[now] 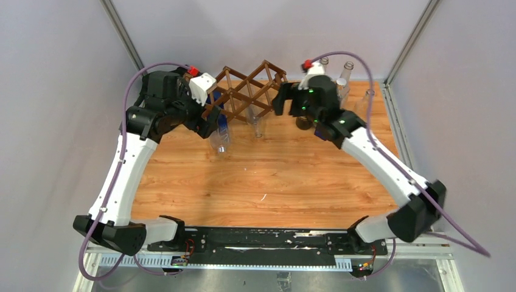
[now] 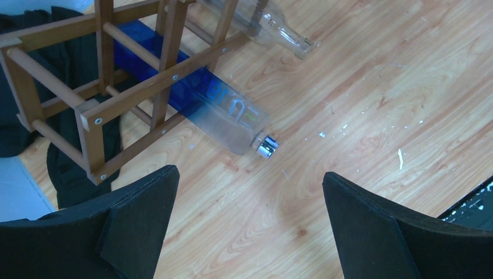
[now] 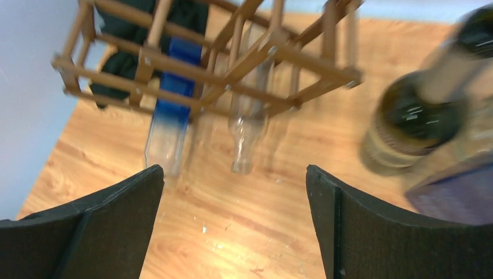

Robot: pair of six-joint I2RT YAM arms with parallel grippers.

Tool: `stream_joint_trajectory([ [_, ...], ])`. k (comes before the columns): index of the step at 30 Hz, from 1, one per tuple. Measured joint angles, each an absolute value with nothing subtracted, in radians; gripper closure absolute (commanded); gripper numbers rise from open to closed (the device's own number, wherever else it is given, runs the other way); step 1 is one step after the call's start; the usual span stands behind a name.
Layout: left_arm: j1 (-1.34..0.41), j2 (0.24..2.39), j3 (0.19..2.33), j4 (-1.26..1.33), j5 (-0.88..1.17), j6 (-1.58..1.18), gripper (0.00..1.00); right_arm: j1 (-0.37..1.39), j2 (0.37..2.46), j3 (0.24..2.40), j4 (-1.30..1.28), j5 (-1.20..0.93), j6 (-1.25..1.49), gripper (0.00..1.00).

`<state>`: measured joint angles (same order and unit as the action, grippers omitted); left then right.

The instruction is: Take the wine bottle off the wine rack

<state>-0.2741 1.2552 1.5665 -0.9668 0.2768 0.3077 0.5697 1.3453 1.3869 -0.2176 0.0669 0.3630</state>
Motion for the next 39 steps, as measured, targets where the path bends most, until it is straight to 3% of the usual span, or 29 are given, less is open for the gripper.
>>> stream_joint_trajectory([
  [9,-0.103,1.239,1.52,-0.963,0.364,0.315,0.0,0.8,1.773,1.563,-0.233,0.014,0.405,0.02],
  [17,0.078,1.234,1.458,-0.96,0.446,0.354,0.0,0.854,2.016,1.744,-0.205,-0.052,0.485,0.01],
  [39,0.234,1.206,1.359,-0.957,0.566,0.459,0.0,0.853,2.291,1.947,-0.157,0.013,0.558,0.0],
])
